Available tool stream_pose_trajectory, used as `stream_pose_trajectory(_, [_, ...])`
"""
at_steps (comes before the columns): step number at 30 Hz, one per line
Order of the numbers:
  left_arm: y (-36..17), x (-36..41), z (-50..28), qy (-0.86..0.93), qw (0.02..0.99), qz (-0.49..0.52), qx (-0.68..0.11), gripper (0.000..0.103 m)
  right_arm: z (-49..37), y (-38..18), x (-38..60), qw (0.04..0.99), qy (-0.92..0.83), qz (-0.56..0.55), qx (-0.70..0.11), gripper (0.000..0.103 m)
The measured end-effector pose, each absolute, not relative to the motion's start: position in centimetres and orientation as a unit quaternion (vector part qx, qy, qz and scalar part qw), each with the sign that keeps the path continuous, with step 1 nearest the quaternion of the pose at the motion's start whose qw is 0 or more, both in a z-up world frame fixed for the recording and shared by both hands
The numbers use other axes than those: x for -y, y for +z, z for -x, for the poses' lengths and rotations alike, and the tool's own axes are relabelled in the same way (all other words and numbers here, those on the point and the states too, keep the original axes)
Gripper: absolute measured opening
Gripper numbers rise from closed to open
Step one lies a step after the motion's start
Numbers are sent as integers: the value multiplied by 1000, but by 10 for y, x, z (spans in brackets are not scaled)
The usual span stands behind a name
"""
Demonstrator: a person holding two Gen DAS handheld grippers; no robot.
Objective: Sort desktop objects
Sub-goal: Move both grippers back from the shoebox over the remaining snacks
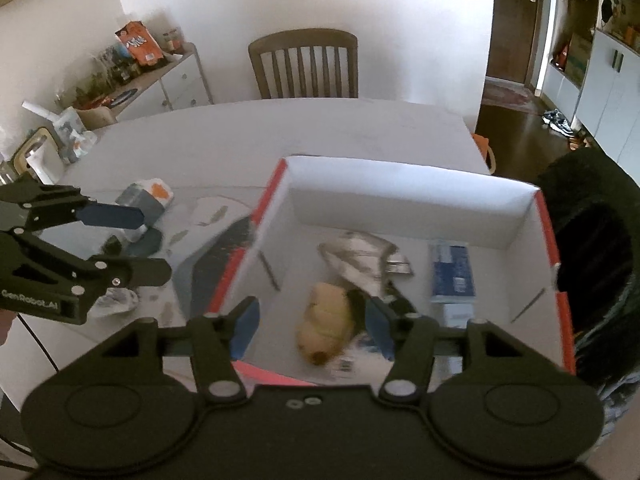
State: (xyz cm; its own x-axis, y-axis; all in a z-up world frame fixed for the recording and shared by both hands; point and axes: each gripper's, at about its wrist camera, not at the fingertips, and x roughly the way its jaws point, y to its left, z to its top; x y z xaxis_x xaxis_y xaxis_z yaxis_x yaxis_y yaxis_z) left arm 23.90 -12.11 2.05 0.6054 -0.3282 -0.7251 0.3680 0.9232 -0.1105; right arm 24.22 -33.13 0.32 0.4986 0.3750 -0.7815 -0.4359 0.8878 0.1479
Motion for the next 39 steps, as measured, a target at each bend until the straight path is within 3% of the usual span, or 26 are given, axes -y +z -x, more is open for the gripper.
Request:
stream_pose_trajectory(26, [-4, -15, -223, -114, 904, -4, -411, 82, -197, -15, 186, 842, 299, 79, -441, 73])
stream_pose_trajectory(32, [-20, -40, -235, -96, 896, 13, -434, 87, -198, -24, 160, 840, 305, 74, -443, 80])
stream_pose_trajectory(35, [-31, -51, -240, -79, 892, 23, -444, 95, -197, -29, 145, 843, 299, 76, -441, 82])
stream_pose_trajectory(39, [-44, -63, -244, -53, 890, 27, -453, 95, -194, -38, 119, 849, 291, 84, -433, 83])
